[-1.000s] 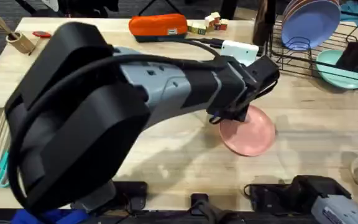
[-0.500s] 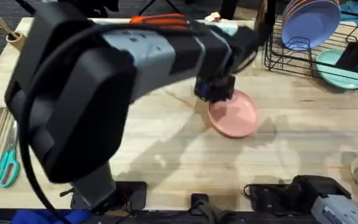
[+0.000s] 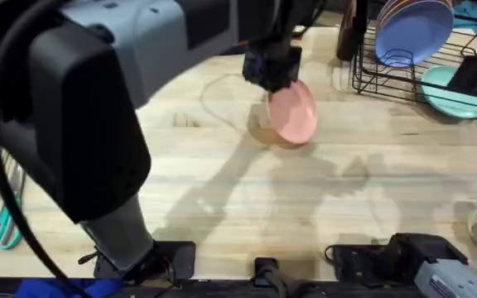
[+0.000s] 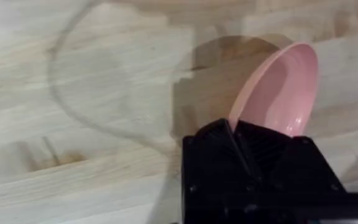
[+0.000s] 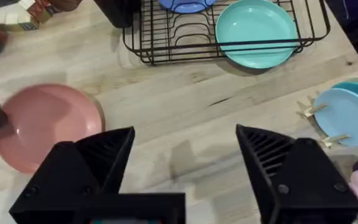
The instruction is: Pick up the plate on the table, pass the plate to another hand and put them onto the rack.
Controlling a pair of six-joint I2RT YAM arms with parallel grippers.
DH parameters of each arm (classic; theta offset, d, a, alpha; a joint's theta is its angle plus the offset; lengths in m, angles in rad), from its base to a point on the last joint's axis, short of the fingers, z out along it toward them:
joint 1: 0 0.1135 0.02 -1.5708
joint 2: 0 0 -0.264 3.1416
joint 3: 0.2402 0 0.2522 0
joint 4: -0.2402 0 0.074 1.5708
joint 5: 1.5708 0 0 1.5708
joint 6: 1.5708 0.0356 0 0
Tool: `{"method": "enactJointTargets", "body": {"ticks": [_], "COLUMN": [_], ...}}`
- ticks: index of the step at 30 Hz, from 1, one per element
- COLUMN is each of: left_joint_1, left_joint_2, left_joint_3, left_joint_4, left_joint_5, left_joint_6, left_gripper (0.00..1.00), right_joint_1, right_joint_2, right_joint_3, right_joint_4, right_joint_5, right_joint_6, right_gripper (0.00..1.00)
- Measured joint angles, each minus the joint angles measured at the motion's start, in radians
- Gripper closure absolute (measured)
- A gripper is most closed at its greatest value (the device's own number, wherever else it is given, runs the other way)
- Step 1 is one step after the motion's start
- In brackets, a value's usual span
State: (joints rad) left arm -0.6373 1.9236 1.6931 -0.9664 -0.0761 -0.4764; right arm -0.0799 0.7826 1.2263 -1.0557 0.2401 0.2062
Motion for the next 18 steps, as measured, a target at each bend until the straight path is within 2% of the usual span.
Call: {"method": "enactJointTargets", "body": {"ticks": [8,18], "left_joint_1": [0.089,0.205], "left_joint_2": [0.002,0.002], "left_joint_3": [0.162,0.412], "left_joint_4": [-0.124,-0.319], "left_joint_5": [-0.003,0.006], "left_joint_6": [0.050,0.066], "left_gripper": [0.960,0.960], "right_joint_1": [0.000,0.000], "right_joint_2": [0.000,0.025], "right_joint_3": [0.000,0.000], "right_joint_4": [0.000,0.001], "right_joint_5": [0.000,0.000], "right_joint_6": [0.000,0.050], "right_gripper": [0.007,0.007]}}
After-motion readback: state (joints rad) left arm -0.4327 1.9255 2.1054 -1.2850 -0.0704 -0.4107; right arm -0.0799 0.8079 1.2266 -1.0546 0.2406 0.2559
